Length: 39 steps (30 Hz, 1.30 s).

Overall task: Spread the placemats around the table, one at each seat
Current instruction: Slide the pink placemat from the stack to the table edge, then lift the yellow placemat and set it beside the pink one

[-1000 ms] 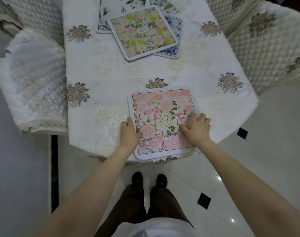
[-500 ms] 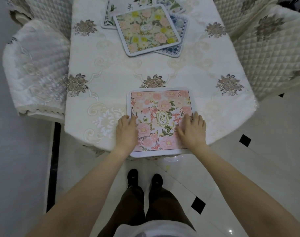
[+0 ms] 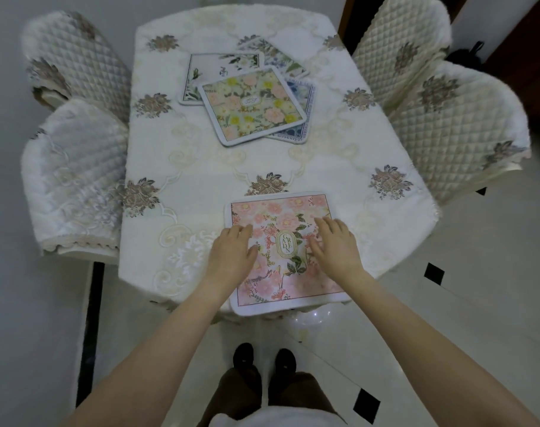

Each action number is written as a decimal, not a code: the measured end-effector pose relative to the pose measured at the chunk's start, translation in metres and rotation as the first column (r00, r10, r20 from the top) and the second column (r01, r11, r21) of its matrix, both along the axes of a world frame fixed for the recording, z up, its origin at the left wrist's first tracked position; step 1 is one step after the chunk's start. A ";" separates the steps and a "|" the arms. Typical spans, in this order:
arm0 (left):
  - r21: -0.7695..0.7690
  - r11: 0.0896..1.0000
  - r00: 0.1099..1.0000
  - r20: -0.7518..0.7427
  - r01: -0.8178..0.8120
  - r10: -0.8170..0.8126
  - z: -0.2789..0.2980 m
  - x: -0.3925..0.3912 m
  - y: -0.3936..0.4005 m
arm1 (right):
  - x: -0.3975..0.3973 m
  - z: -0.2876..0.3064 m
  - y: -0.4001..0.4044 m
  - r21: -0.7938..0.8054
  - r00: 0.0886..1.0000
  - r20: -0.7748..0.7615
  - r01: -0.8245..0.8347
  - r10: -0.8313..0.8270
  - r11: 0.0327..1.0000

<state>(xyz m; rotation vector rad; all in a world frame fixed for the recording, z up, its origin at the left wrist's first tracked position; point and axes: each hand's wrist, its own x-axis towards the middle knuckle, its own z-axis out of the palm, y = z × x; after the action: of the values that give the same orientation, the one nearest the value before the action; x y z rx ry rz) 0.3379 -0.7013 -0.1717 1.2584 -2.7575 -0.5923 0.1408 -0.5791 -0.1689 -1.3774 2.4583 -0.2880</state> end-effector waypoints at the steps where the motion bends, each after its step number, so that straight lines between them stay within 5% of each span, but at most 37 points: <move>1: -0.020 1.000 1.000 -0.022 0.014 -0.014 0.009 -0.002 -0.005 | 0.001 0.009 -0.003 -0.027 1.000 -0.005 0.005 -0.005 1.000; 11: -0.175 0.975 0.966 -0.194 0.136 -0.169 0.077 -0.028 -0.054 | 0.006 0.078 -0.045 -0.209 0.990 -0.133 0.013 -0.041 0.978; 20: -0.134 0.988 0.964 -0.244 0.079 -0.110 0.091 -0.069 -0.098 | -0.036 0.094 -0.079 -0.230 0.986 -0.161 0.012 -0.050 0.973; 30: -0.009 0.990 0.963 -0.234 -0.139 0.133 0.064 -0.165 -0.170 | -0.154 0.068 -0.187 -0.167 0.976 -0.160 -0.175 0.149 0.970; 39: 0.173 0.885 0.855 -0.231 -0.433 0.464 0.021 -0.224 -0.252 | -0.230 0.022 -0.310 -0.145 0.923 -0.122 -0.380 0.365 0.913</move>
<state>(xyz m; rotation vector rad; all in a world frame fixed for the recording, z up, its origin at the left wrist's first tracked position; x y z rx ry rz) 0.1135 -0.9531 -0.1504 1.6385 -2.1305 -0.8087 -0.0895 -0.8890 -0.1469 -1.9341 2.2152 -0.3509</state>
